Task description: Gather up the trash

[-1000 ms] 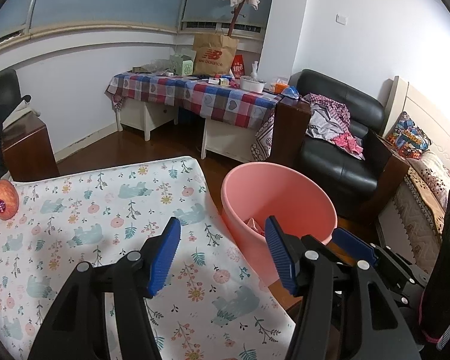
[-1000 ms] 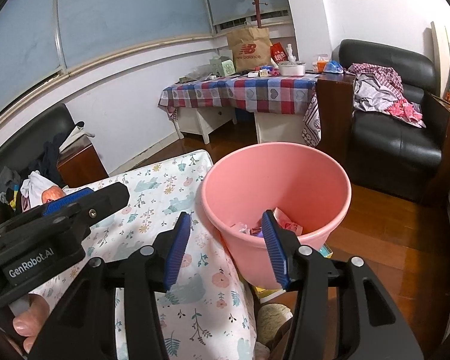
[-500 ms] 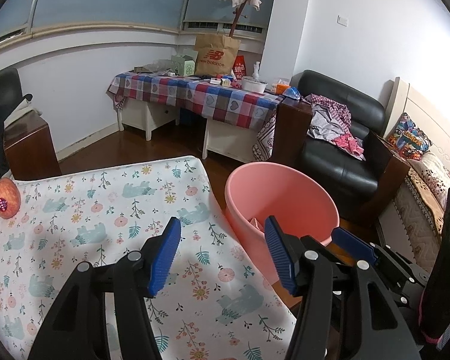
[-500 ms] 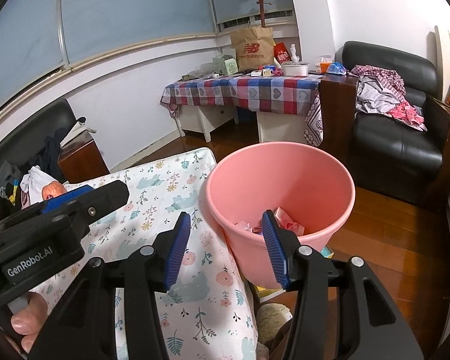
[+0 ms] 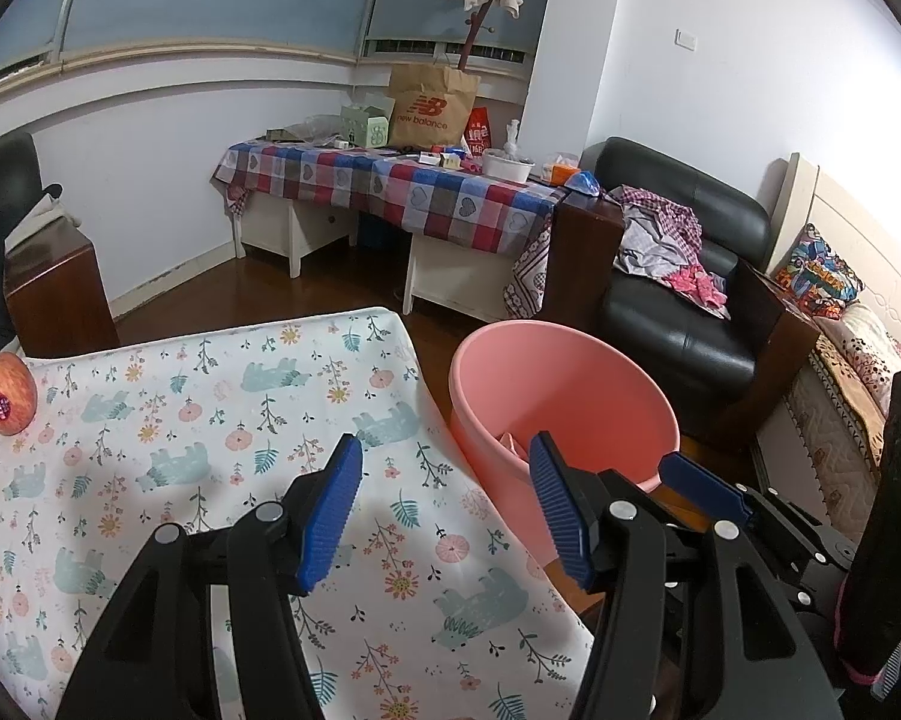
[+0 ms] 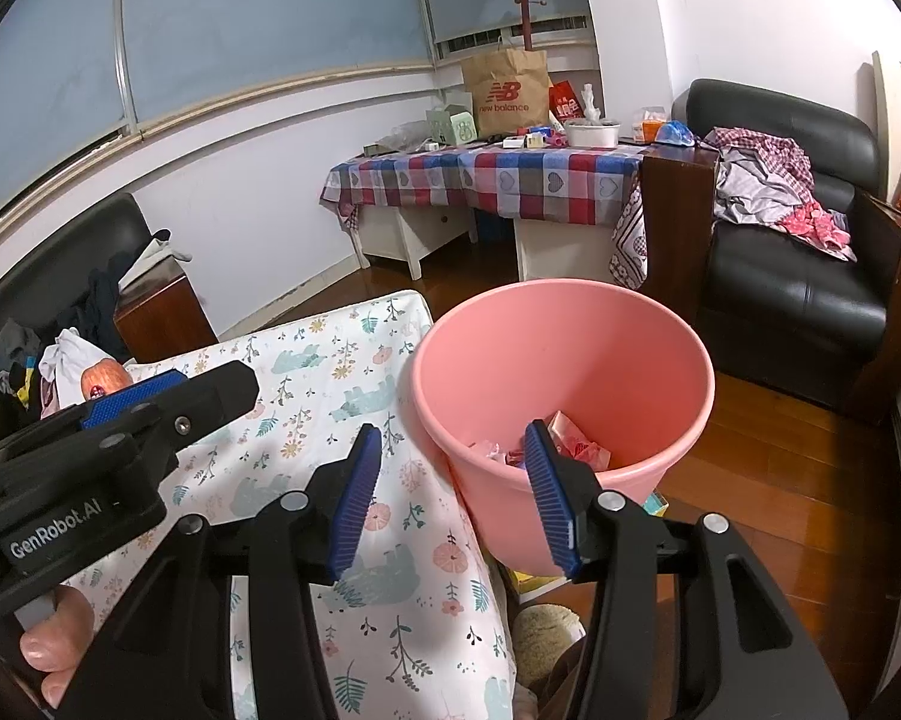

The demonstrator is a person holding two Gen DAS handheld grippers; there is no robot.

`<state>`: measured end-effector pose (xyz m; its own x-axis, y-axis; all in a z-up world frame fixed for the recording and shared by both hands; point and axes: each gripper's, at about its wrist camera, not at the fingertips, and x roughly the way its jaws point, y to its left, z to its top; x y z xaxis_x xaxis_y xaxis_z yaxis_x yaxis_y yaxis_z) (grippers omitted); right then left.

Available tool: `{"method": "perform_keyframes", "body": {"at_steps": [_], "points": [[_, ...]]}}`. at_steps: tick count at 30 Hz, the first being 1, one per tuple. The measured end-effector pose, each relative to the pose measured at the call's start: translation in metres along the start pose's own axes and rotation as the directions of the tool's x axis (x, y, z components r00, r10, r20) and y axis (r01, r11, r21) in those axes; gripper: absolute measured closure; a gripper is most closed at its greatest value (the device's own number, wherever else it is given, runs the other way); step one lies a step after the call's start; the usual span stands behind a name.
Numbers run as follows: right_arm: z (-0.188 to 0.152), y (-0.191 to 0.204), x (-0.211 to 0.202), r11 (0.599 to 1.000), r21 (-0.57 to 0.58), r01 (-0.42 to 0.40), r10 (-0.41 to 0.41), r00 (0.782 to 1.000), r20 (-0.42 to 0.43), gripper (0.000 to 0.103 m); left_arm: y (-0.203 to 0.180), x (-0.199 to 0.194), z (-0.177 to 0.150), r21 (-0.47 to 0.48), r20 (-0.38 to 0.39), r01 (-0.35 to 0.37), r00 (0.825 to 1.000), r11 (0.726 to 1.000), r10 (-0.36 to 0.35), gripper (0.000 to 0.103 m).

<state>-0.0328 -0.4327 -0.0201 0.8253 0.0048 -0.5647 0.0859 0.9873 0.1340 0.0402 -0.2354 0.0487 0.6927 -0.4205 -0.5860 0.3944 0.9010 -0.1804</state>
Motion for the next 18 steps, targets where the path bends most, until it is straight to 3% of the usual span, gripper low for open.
{"method": "perform_keyframes", "body": {"at_steps": [18], "points": [[0.0012, -0.0002, 0.0001, 1.0, -0.001, 0.0, 0.0, 1.0, 0.0, 0.053, -0.0013, -0.0001, -0.0036, 0.0, -0.004, 0.001, 1.0, 1.0, -0.001, 0.046]]}}
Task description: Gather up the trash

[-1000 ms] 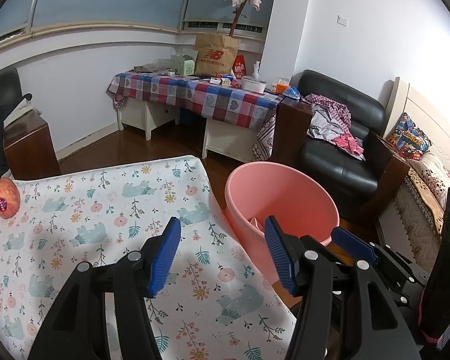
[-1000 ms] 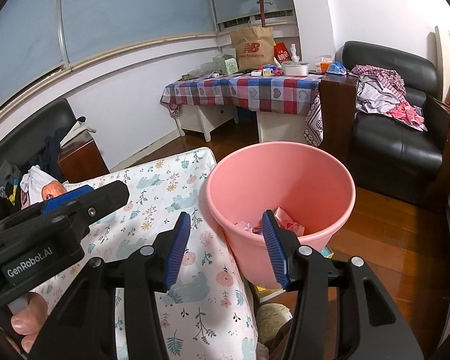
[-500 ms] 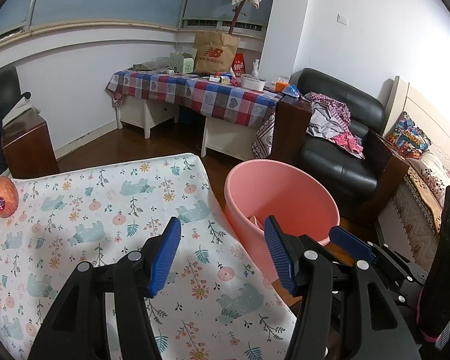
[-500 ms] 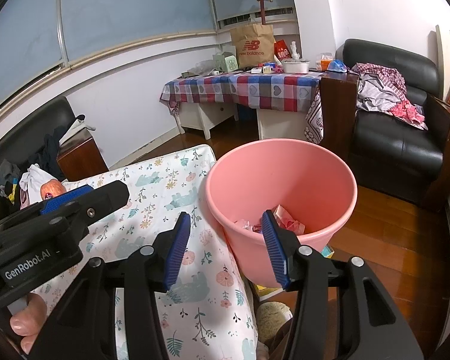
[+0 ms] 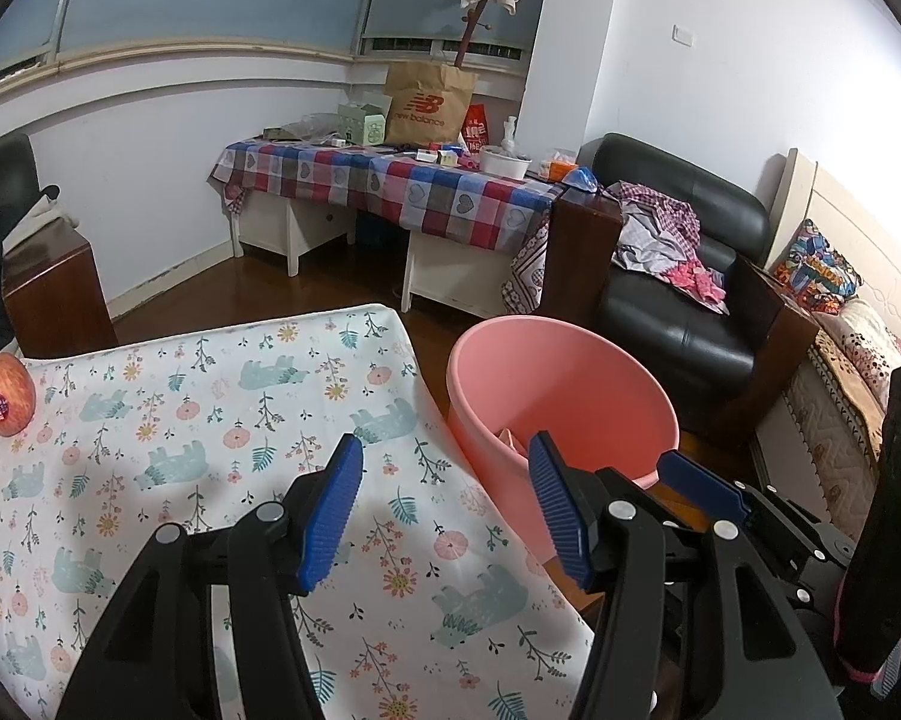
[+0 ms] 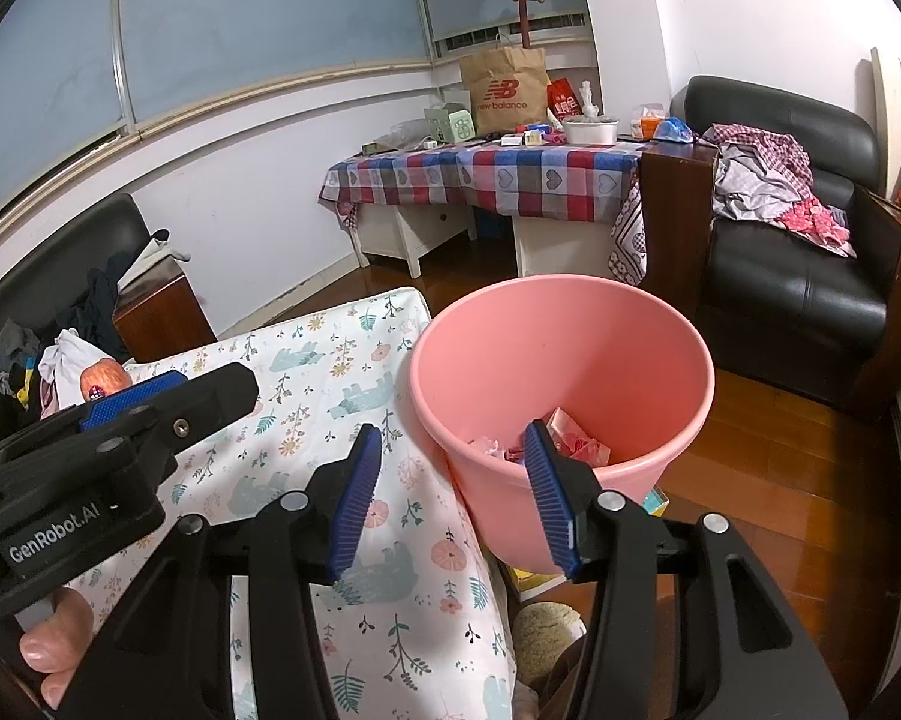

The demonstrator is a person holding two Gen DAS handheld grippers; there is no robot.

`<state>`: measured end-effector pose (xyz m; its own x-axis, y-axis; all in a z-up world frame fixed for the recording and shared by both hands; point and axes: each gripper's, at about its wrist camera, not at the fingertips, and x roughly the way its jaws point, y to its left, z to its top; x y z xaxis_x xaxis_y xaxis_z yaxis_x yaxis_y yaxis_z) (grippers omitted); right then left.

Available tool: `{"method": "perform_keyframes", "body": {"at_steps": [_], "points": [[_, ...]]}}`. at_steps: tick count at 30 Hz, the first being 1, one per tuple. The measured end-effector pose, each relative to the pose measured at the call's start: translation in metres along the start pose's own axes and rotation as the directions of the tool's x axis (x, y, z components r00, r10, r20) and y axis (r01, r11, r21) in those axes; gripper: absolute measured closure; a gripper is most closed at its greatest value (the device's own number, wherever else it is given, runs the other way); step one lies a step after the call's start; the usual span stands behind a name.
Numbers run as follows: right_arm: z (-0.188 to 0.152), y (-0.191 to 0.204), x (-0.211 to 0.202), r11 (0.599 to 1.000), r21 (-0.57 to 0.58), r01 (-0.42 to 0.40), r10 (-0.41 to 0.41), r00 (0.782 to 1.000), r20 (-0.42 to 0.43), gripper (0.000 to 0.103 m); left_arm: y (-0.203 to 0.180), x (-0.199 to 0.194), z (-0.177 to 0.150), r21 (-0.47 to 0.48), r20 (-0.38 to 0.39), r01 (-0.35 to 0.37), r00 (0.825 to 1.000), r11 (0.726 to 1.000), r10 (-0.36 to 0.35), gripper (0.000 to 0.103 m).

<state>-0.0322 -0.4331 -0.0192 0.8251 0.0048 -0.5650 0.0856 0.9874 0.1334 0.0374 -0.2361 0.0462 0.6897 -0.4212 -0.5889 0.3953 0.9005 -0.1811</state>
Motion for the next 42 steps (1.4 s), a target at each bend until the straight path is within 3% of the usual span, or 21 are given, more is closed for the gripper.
{"method": "perform_keyframes", "body": {"at_steps": [42], "points": [[0.003, 0.0, 0.0, 1.0, 0.0, 0.0, 0.0, 1.0, -0.004, 0.052, -0.009, 0.001, -0.009, 0.016, -0.017, 0.011, 1.0, 1.0, -0.011, 0.046]]}}
